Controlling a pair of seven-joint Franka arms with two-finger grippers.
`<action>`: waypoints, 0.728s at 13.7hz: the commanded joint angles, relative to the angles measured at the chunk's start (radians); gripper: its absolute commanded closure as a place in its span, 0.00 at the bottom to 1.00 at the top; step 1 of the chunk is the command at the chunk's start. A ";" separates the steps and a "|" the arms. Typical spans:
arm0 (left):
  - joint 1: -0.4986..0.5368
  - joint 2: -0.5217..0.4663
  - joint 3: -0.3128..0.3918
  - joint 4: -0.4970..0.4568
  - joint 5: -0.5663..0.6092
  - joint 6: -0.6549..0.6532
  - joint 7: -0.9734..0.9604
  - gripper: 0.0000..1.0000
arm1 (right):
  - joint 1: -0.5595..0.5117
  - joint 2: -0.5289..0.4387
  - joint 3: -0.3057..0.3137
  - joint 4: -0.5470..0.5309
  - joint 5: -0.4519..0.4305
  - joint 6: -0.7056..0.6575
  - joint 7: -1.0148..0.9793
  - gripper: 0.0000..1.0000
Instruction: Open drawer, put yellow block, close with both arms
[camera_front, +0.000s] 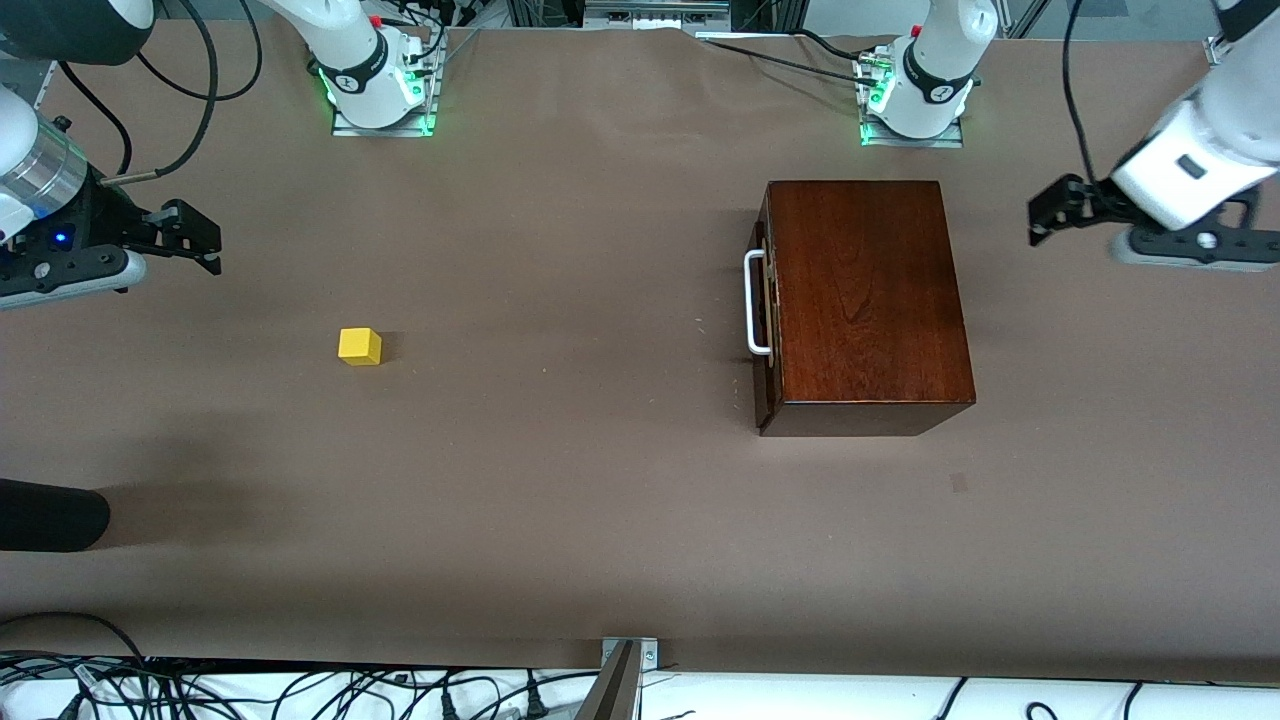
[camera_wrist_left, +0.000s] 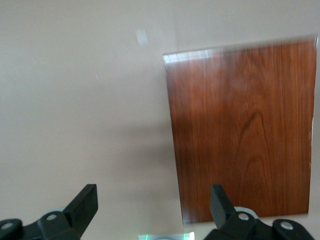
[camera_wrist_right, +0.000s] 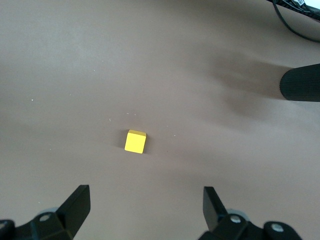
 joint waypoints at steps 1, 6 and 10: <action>-0.008 0.072 -0.023 0.027 -0.019 -0.057 0.009 0.00 | -0.005 0.008 0.001 0.023 -0.010 -0.008 -0.015 0.00; -0.010 0.147 -0.150 0.041 -0.067 0.034 -0.053 0.00 | -0.005 0.014 -0.005 0.022 -0.010 -0.008 -0.017 0.00; -0.051 0.219 -0.246 0.076 -0.067 0.127 -0.250 0.00 | -0.005 0.016 -0.008 0.023 -0.010 -0.008 -0.017 0.00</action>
